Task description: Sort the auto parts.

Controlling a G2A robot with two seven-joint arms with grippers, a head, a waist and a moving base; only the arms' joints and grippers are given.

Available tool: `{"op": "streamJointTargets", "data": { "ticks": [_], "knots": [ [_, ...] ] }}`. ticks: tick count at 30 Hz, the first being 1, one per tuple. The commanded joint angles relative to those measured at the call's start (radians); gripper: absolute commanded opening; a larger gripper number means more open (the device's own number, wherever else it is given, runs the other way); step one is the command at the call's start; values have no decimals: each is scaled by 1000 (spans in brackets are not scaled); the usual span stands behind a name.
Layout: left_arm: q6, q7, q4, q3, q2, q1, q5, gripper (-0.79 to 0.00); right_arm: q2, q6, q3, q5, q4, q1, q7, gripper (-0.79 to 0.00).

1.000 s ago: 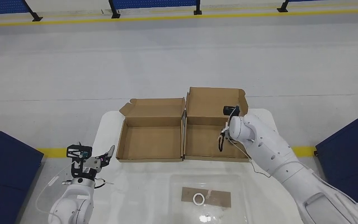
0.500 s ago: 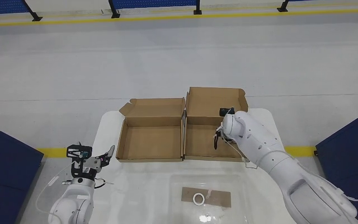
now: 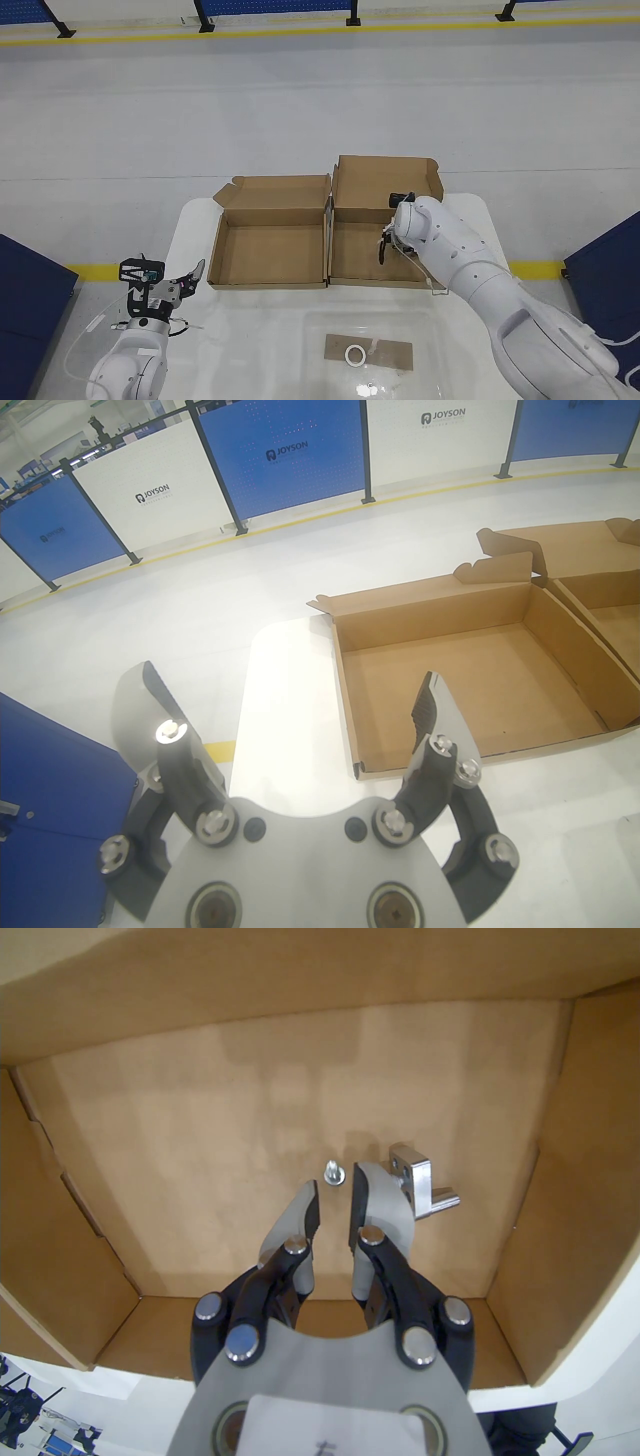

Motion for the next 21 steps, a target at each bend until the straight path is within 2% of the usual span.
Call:
{"op": "streamJointTargets", "data": {
  "ticks": [1, 2, 3, 4, 5, 11, 18, 21],
  "knots": [
    [0, 0, 0, 0, 0, 0, 0, 0, -5, -6, 3, 1, 7, 5, -4, -434],
    [0, 0, 0, 0, 0, 0, 0, 0, -7, -8, 5, 2, 9, 7, -5, -406],
    [0, 0, 0, 0, 0, 0, 0, 0, -8, -12, 7, 1, 9, 9, -6, -299],
    [0, 0, 0, 0, 0, 0, 0, 0, -8, -16, 11, 2, 8, 11, -9, -123],
    [0, 0, 0, 0, 0, 0, 0, 0, -8, -18, 15, 1, 5, 12, -11, 0],
    [0, 0, 0, 0, 0, 0, 0, 0, 10, -32, 57, -5, -63, 8, 5, 0],
    [0, 0, 0, 0, 0, 0, 0, 0, 81, -77, 170, -27, -260, -58, 101, 0],
    [0, 0, 0, 0, 0, 0, 0, 0, 86, -79, 177, -30, -272, -63, 108, 0]
  ]
}}
